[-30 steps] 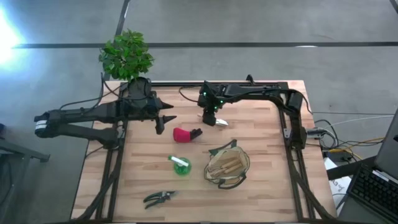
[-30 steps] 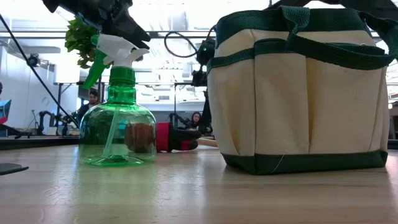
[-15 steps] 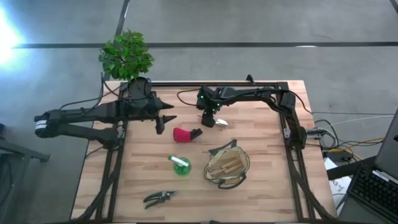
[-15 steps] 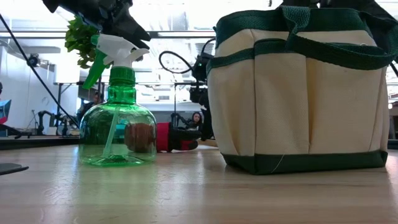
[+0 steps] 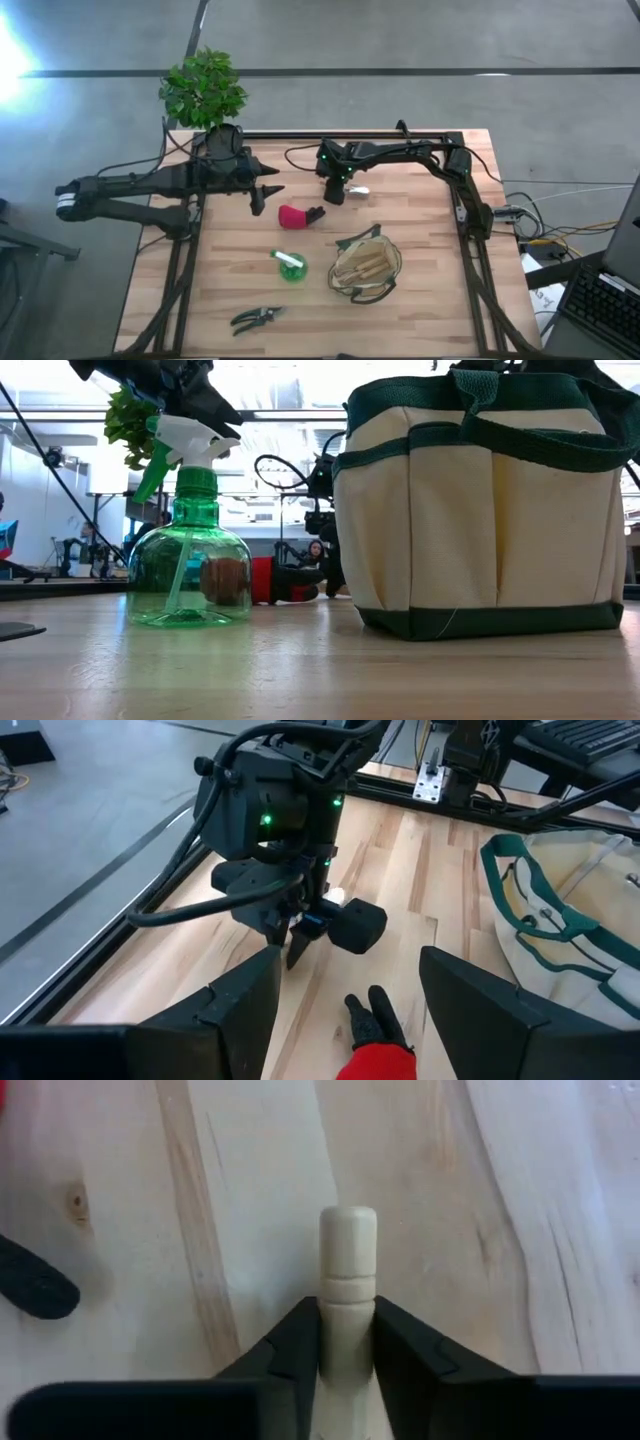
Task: Pick & Place Garden tools in Gardening bag
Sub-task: Put the brown trowel into the gardening bag
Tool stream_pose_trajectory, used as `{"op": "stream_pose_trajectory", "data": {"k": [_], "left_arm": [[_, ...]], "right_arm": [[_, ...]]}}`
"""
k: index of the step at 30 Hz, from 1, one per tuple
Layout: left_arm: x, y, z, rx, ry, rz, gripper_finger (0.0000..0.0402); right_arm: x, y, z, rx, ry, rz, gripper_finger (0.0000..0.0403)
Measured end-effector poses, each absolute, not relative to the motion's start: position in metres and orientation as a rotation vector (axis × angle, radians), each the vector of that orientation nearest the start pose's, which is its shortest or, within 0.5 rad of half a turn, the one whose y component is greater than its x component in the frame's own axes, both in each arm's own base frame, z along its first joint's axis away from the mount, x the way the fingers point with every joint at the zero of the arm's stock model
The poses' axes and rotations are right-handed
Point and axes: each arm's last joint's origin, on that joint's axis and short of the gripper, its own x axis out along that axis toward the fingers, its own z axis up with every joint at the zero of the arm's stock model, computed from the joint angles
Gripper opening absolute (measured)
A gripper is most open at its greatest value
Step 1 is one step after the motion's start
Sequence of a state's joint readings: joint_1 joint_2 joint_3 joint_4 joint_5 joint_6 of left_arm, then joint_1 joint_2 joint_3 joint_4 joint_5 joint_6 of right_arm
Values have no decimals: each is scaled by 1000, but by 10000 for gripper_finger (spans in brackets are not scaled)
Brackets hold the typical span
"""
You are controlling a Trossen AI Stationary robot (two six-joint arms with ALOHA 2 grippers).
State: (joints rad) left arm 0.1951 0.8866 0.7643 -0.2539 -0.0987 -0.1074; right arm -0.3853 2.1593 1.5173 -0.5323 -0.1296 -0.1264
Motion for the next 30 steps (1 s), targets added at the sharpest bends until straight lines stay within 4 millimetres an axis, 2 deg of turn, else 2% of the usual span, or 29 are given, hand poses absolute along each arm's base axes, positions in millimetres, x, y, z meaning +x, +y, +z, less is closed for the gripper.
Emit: {"op": "stream_pose_trajectory", "data": {"k": [2,5,7,13,16,20,24,27,30], "left_arm": [[189,40,302,-124,361,310,243],[189,40,302,-124,361,311,243],[189,40,302,-125,361,311,243],[189,40,302,-125,361,311,243],[189,40,302,-123,360,318,242],[189,41,303,-119,359,338,243],[189,41,303,-118,355,343,242],[189,41,303,-117,348,343,241],[189,41,303,-116,348,343,241]], "right_arm": [[405,-160,137,180,1149,-149,52],[403,-159,143,177,1151,-145,52],[401,-158,155,167,1125,-145,52],[384,-151,210,124,1066,-138,52],[371,-141,248,89,1001,-130,52],[351,-118,298,64,880,-53,52],[331,-84,344,42,727,86,52],[319,-56,369,16,636,146,52],[311,-28,385,17,556,205,52]]}}
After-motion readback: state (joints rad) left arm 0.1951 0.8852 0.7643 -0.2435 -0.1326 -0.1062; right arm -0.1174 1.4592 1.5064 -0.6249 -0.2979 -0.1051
